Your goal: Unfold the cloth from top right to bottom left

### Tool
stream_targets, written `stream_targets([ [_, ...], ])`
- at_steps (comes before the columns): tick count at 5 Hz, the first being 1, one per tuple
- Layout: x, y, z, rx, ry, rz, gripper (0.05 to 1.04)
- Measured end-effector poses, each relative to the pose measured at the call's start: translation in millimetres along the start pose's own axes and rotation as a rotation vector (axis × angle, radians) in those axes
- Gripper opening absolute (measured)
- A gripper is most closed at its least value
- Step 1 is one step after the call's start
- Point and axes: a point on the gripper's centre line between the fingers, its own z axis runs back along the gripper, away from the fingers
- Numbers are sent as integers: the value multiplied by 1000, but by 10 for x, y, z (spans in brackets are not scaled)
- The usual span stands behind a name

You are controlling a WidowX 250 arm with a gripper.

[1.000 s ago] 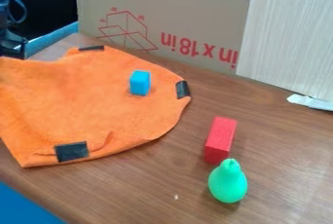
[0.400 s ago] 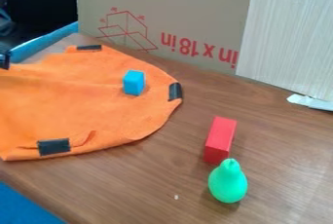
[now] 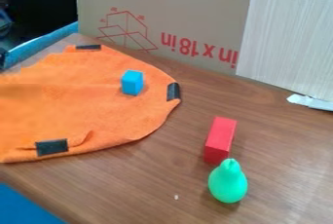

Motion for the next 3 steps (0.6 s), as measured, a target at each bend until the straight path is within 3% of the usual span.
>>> stream_targets([
  [1, -20, -75, 94, -10, 17, -14, 989],
  [2, 18, -135, 378, -61, -63, -13, 1000],
  [3, 44, -269, 819, -204, -119, -79, 999],
])
